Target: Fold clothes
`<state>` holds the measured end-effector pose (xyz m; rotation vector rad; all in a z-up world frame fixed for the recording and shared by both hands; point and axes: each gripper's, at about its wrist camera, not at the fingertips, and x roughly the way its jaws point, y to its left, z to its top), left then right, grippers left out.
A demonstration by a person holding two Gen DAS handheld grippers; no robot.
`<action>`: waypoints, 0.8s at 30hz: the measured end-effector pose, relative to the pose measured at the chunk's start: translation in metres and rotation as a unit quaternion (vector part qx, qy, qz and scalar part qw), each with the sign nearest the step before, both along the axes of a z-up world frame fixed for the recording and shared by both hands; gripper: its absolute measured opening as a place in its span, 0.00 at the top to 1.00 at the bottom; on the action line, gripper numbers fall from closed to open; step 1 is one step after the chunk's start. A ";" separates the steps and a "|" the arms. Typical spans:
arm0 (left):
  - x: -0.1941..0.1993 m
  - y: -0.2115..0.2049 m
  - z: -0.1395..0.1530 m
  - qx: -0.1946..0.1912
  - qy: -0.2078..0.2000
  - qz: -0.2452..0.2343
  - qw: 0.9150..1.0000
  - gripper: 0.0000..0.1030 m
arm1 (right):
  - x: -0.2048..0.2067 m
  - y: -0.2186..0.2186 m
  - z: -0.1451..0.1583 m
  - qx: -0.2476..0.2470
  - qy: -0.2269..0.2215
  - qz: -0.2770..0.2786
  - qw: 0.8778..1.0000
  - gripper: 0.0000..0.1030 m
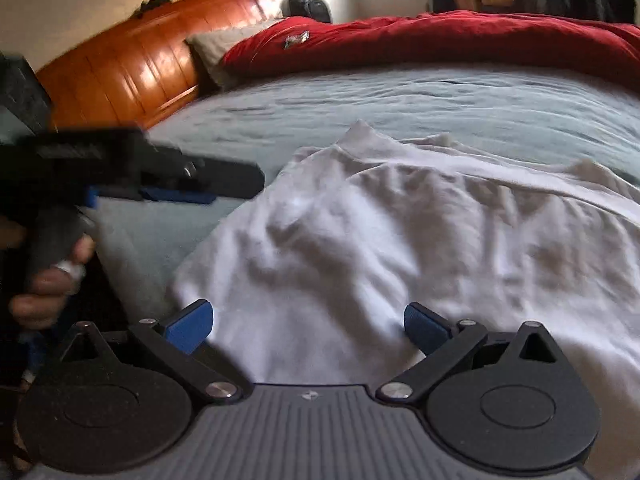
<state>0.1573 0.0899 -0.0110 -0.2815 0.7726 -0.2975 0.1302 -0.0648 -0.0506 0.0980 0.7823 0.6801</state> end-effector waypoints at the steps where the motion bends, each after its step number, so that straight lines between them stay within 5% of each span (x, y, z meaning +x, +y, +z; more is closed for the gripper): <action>1: 0.003 -0.003 -0.001 -0.005 -0.003 -0.007 1.000 0.11 | -0.005 -0.008 0.005 0.000 -0.009 -0.012 1.000 0.00; 6: 0.021 -0.014 -0.014 -0.011 0.021 -0.002 1.000 0.10 | -0.017 -0.049 0.015 -0.040 -0.049 -0.097 0.993 0.00; 12: 0.023 -0.013 -0.036 0.000 0.051 0.010 0.999 0.10 | -0.008 -0.088 -0.011 -0.054 -0.019 -0.174 0.983 0.00; 24: 0.020 -0.015 -0.031 0.009 0.050 0.008 0.999 0.10 | -0.002 -0.092 -0.030 -0.033 -0.003 -0.186 0.982 0.00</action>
